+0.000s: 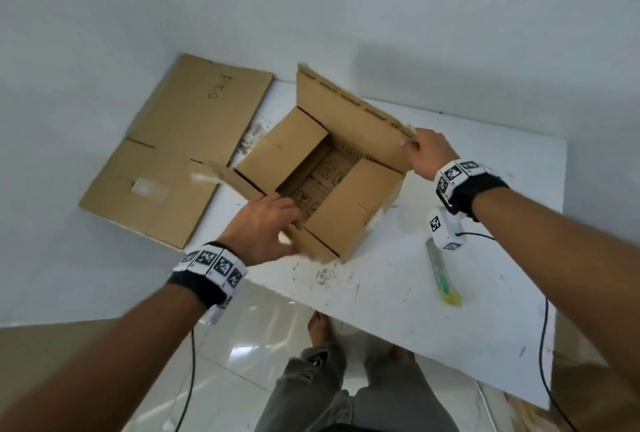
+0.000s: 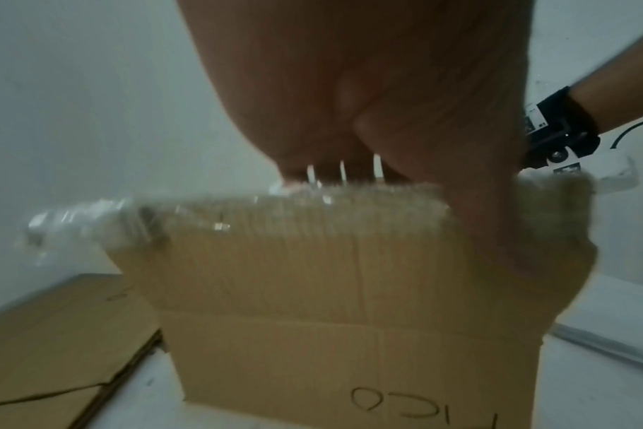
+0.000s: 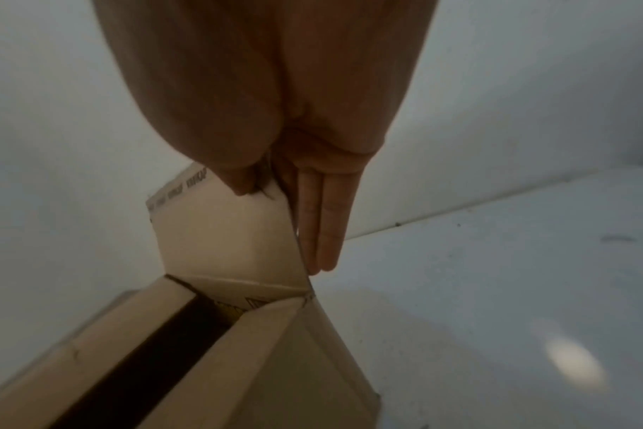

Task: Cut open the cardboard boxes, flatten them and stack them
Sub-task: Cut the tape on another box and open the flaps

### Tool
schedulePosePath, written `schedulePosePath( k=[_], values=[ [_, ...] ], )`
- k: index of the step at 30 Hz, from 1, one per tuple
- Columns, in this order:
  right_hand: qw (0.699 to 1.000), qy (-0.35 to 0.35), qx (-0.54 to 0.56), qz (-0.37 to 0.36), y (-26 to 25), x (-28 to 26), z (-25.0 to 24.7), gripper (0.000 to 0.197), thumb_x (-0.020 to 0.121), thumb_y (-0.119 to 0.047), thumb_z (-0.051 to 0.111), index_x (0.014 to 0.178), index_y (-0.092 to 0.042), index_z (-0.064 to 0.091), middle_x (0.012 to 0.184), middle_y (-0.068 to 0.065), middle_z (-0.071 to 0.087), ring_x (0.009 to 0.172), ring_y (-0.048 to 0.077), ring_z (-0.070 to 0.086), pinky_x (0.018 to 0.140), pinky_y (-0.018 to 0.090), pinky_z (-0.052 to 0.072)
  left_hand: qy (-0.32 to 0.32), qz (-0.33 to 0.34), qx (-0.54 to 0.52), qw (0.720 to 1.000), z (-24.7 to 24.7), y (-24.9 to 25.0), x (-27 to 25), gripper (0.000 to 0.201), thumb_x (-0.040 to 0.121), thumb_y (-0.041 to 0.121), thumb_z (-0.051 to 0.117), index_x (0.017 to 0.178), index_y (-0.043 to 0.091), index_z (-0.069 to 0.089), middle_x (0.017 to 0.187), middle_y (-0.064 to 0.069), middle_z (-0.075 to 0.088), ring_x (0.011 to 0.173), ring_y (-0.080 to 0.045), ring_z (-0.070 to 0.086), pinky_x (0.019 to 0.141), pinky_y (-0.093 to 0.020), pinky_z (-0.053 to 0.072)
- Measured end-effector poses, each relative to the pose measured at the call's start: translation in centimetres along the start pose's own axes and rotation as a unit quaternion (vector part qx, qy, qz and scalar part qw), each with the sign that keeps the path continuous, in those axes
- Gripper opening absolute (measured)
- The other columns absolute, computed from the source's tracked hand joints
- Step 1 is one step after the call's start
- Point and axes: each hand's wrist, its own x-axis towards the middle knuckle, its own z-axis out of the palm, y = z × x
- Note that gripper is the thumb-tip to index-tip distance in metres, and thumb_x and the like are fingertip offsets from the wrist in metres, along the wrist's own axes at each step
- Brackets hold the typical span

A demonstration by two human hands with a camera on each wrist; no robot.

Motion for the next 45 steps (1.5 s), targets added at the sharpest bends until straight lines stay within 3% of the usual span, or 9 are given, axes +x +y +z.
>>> schedulePosePath(
  k=[4,11,15,20,25,33,37,41,45],
  values=[
    [0.980,0.061,0.131,0.136,0.7,0.1,1.0,0.040,0.098,-0.042,0.056,0.116,-0.006,0.061,0.106,0.016,0.069,0.071,0.034,0.072,0.067,0.043,0.062,-0.222,-0.116,-0.040,0.967,1.4,-1.5,-2.5,0.116,0.053,0.107,0.044,0.145,0.036,0.048,0.147,0.014,0.044,0.130,-0.014,0.042,0.115,-0.042,0.035],
    [0.921,-0.026,0.220,0.321,2.8,-2.0,4.7,0.053,0.096,-0.052,0.056,0.108,-0.001,0.060,0.081,0.013,0.075,0.058,0.030,0.073,0.070,0.054,0.062,-0.161,-0.077,0.232,0.956,6.9,-4.3,-0.4,0.115,0.083,0.062,0.070,0.164,0.012,0.006,0.171,-0.012,0.008,0.157,-0.034,0.010,0.127,-0.052,0.006],
    [0.915,-0.096,0.282,0.271,3.0,-3.9,5.7,0.048,0.101,-0.052,0.050,0.120,-0.008,0.058,0.102,0.012,0.075,0.080,0.031,0.074,0.072,0.042,0.061,-0.116,-0.028,0.140,0.983,7.3,-5.6,3.1,0.052,0.096,0.049,0.062,0.134,0.015,0.052,0.140,-0.005,0.056,0.139,-0.026,0.047,0.126,-0.047,0.012],
    [0.872,-0.129,0.363,0.303,3.6,-7.4,5.2,0.075,0.090,-0.076,0.046,0.137,-0.018,0.050,0.129,0.005,0.063,0.109,0.032,0.063,0.095,0.050,0.053,0.020,-0.007,-0.099,0.995,2.4,-4.0,6.2,0.032,0.094,0.039,0.069,0.101,0.011,0.057,0.092,-0.001,0.058,0.084,-0.028,0.058,0.080,-0.042,0.043],
    [0.805,-0.110,0.531,0.241,-0.4,-10.6,5.4,0.128,0.052,-0.096,0.057,0.156,-0.027,0.030,0.144,-0.004,0.048,0.130,0.026,0.051,0.108,0.055,0.044,0.075,-0.118,-0.286,0.948,-6.1,-1.7,9.7,0.036,0.095,0.047,0.067,0.112,0.020,0.050,0.095,0.011,0.058,0.081,-0.005,0.056,0.059,-0.020,0.043],
    [0.833,-0.064,0.523,0.166,-5.8,-7.9,6.2,0.103,0.060,-0.086,0.073,0.136,-0.019,0.053,0.131,0.002,0.066,0.117,0.025,0.065,0.103,0.052,0.050,0.036,-0.160,-0.484,0.860,-9.8,-1.9,10.4,0.060,0.087,0.067,0.066,0.122,0.019,0.057,0.119,-0.001,0.070,0.108,-0.019,0.069,0.087,-0.040,0.058],
    [0.866,0.098,0.442,0.211,-6.0,-9.1,3.8,0.074,0.059,-0.066,0.088,0.111,-0.017,0.069,0.101,-0.001,0.077,0.093,0.020,0.075,0.089,0.045,0.060,-0.060,-0.170,-0.586,0.790,-8.3,-3.7,9.4,0.069,0.088,0.025,0.078,0.144,0.016,0.039,0.135,-0.009,0.061,0.118,-0.024,0.064,0.088,-0.033,0.059],
    [0.913,0.143,0.347,0.162,-8.1,-10.4,-0.3,0.031,0.087,-0.028,0.076,0.116,-0.020,0.066,0.101,-0.001,0.075,0.093,0.017,0.072,0.093,0.043,0.057,-0.147,-0.141,-0.490,0.848,-6.1,-5.6,7.4,0.104,0.071,0.048,0.089,0.150,0.045,0.021,0.136,0.005,0.061,0.120,-0.016,0.064,0.098,-0.048,0.057],
    [0.941,-0.062,0.331,0.018,-13.3,-12.2,-2.3,0.054,0.090,-0.037,0.073,0.141,-0.029,0.055,0.136,-0.014,0.060,0.123,0.007,0.059,0.102,0.034,0.051,-0.120,-0.184,-0.372,0.902,-5.7,-5.2,6.6,0.077,0.090,0.080,0.040,0.151,0.036,0.026,0.099,-0.005,0.076,0.070,-0.026,0.077,0.076,-0.050,0.063]
  ],
)
